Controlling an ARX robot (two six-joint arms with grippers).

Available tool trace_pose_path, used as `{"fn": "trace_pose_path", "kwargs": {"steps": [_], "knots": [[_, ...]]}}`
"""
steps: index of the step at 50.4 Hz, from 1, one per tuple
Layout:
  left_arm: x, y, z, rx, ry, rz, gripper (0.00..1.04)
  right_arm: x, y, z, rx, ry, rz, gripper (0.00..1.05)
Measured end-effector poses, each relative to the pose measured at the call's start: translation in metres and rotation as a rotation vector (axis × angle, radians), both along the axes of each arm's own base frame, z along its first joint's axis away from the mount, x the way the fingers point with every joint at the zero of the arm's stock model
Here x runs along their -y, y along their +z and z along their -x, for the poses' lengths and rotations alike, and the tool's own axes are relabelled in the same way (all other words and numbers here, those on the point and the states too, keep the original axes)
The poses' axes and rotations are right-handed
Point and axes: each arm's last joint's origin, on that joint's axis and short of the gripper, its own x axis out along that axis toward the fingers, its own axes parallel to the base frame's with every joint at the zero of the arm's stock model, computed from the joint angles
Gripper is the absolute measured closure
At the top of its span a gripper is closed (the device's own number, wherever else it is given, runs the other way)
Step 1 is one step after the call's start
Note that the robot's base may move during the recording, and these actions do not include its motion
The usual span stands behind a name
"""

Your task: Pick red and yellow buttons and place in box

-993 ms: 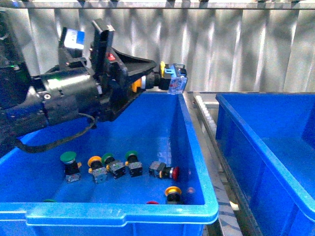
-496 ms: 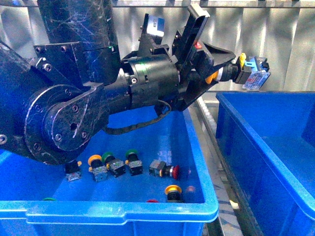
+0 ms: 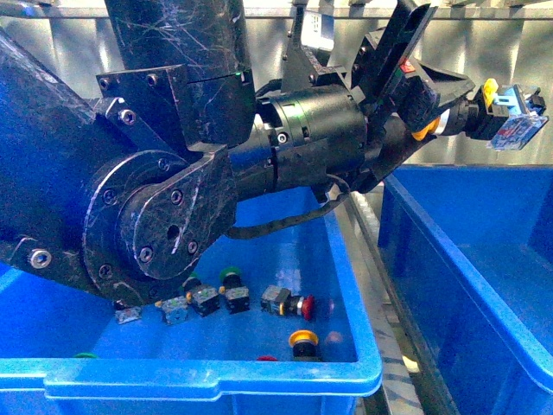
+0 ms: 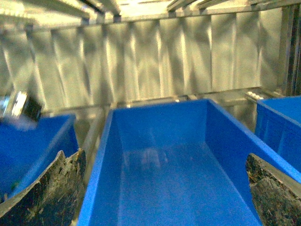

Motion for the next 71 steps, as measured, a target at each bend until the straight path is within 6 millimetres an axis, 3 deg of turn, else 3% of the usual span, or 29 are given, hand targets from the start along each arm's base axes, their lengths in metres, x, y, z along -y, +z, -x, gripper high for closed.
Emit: {"fn": "trace_pose_path", "kwargs": {"steps": [5,9,15,22,40,53,71], "knots": [[-0.002,-0.003,0.002,-0.01,0.012,0.016,0.71,0.025,0.036,-0.034,-0.003,0.009,-0.308,0.06],[-0.008,-0.008,0.002,-0.018,0.025,0.027,0.71,0.029,0.047,-0.053,0.025,0.079,-0.564,0.06],[-0.013,-0.011,0.004,-0.033,0.046,0.05,0.71,0.005,0.052,-0.078,0.088,0.287,-0.936,0.06],[-0.014,-0.009,0.008,-0.035,0.043,0.068,0.71,-0.021,0.044,-0.092,0.065,0.373,-1.122,0.06],[-0.005,-0.003,0.016,-0.037,0.024,0.086,0.71,-0.071,0.051,-0.112,0.047,0.547,-1.245,0.06],[0.001,-0.003,0.02,-0.05,0.007,0.094,0.71,-0.086,0.043,-0.12,0.018,0.552,-1.268,0.06],[0.009,-0.002,0.024,-0.066,0.009,0.135,0.71,-0.104,0.043,-0.115,0.0,0.579,-1.3,0.06]]}}
